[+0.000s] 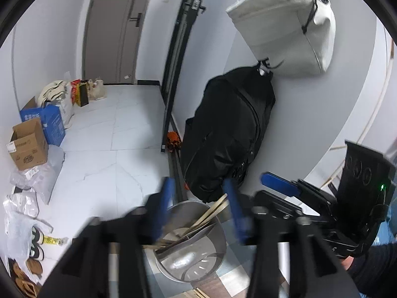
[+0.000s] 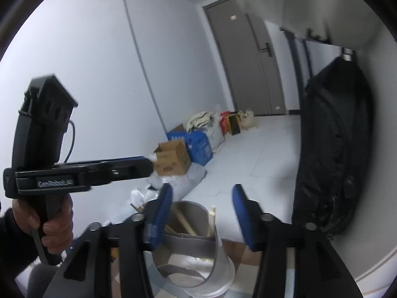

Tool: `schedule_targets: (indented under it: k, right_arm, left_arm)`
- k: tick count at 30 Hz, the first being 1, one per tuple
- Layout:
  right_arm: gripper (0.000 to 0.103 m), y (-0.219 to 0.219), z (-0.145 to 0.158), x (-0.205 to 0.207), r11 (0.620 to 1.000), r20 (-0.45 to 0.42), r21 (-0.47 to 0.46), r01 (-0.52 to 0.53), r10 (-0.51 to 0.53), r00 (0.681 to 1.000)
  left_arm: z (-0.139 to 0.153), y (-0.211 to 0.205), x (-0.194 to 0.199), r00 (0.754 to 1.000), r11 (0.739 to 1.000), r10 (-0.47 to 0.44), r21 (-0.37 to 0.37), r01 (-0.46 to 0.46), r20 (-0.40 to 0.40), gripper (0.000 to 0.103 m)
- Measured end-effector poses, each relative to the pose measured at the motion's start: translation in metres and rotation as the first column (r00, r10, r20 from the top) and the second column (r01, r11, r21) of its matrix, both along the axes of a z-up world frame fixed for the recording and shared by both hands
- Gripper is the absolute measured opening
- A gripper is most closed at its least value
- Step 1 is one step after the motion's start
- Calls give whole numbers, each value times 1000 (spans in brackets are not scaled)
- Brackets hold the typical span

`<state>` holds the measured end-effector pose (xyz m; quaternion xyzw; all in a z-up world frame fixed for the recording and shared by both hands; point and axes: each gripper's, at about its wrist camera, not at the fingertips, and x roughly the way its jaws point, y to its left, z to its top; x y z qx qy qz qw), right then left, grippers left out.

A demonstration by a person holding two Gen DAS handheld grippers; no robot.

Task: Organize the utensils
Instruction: 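Open both tools to drop the chopsticks into the holder, then move both open tools back toward the chopstick pile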

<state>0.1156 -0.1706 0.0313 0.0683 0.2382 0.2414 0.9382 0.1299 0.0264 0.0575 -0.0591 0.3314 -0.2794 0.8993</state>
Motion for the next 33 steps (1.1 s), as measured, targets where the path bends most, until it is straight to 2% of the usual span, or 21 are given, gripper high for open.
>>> schedule_targets:
  k: [2, 6, 9, 11, 15, 18, 21, 29, 33]
  right_arm:
    - [54, -5, 1, -6, 1000, -7, 5, 15, -15, 1000]
    - [65, -17, 4, -21, 998, -7, 23, 60, -60, 998]
    - [72, -25, 7, -34, 996, -8, 33, 86, -86, 996]
    - [75, -30, 10, -43, 994, -6, 40, 99, -99, 995]
    - [83, -31, 17, -59, 992, -2, 51, 115, -115, 993]
    - [87, -30, 21, -77, 992, 17, 46, 117, -118, 993]
    - [95, -28, 27, -95, 992, 35, 42, 119, -121, 992]
    - [98, -23, 27, -128, 993, 40, 49, 108, -110, 993]
    - [102, -18, 27, -145, 993, 49, 36, 110, -112, 992]
  left_arm:
    - [1, 2, -6, 1000, 1000, 29, -7, -28, 9, 48]
    - [1, 6, -16, 997, 997, 78, 10, -78, 15, 48]
    - [1, 9, -28, 993, 993, 114, 22, -114, 21, 52]
    - [2, 13, -34, 989, 989, 149, 10, -149, 22, 60]
    - [4, 20, -52, 979, 979, 202, -23, -201, 25, 62]
    - [5, 19, -65, 972, 973, 231, -16, -231, 41, 63]
    - [9, 15, -80, 965, 967, 254, 10, -255, 62, 74]
    - [11, 8, -119, 959, 964, 261, 16, -264, 109, 74]
    - [8, 7, -133, 957, 963, 266, 24, -270, 115, 75]
